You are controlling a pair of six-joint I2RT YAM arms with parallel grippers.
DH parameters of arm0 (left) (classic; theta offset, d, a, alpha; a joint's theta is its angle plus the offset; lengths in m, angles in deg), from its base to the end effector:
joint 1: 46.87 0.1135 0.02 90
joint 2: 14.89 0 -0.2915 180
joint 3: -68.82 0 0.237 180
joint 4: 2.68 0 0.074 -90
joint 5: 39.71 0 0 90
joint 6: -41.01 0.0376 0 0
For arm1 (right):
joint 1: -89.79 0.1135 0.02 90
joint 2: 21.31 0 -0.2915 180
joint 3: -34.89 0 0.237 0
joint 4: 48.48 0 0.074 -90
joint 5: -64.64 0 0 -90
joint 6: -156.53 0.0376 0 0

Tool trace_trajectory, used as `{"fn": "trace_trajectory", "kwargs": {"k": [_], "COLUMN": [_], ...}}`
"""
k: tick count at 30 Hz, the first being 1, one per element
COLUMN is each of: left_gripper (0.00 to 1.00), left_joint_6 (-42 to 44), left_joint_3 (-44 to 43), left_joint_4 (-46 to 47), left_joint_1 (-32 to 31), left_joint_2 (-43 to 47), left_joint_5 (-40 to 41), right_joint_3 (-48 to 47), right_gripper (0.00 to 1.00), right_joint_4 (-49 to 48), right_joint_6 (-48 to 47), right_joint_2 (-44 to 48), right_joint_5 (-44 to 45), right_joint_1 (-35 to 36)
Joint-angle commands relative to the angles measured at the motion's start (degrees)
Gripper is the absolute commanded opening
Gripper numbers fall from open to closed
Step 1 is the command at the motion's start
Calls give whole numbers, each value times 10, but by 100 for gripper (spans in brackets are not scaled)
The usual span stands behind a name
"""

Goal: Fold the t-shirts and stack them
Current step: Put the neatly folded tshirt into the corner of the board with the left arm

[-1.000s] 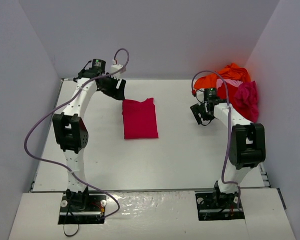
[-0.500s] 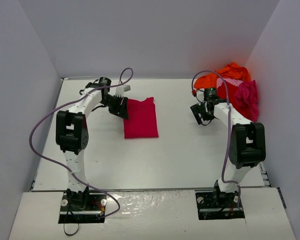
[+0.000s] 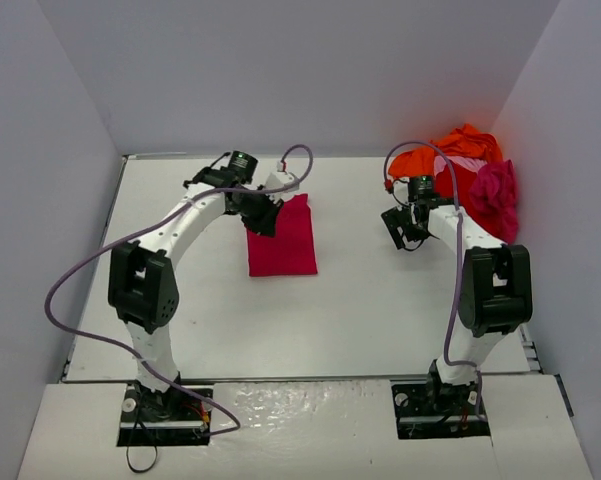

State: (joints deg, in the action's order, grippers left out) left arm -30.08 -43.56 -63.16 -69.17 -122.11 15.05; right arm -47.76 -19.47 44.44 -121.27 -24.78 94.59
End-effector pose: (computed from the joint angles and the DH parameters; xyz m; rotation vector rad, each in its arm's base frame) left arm 0.3636 -0.1726 0.3271 1.0874 2.2033 -0.7988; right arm 0.3725 0.0309 0.2494 -0.5498 2.3206 -0.1556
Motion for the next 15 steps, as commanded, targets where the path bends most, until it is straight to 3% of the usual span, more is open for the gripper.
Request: {"fn": "trace_trajectory", "kwargs": {"k": [1, 8, 12, 15], "left_gripper": [0, 0, 0, 0], "left_joint_6": [46, 68, 80, 78], "left_joint_3": [-27, -104, -202, -227], "left_joint_4": [-15, -22, -95, -121], "left_joint_1": [-35, -45, -34, -21], "left_joint_2": [-55, -186, -292, -322], "left_joint_5": [29, 77, 96, 132], "right_joint_3": [-6, 4, 6, 10], "right_gripper": [77, 76, 77, 77], "right_joint_4": [-5, -5, -5, -5], "right_joint_6": [8, 6, 5, 0], "right_joint_2": [31, 44, 48, 53], "right_joint_5": [0, 3, 2, 3], "right_joint_1": [-1, -3, -3, -3]}}
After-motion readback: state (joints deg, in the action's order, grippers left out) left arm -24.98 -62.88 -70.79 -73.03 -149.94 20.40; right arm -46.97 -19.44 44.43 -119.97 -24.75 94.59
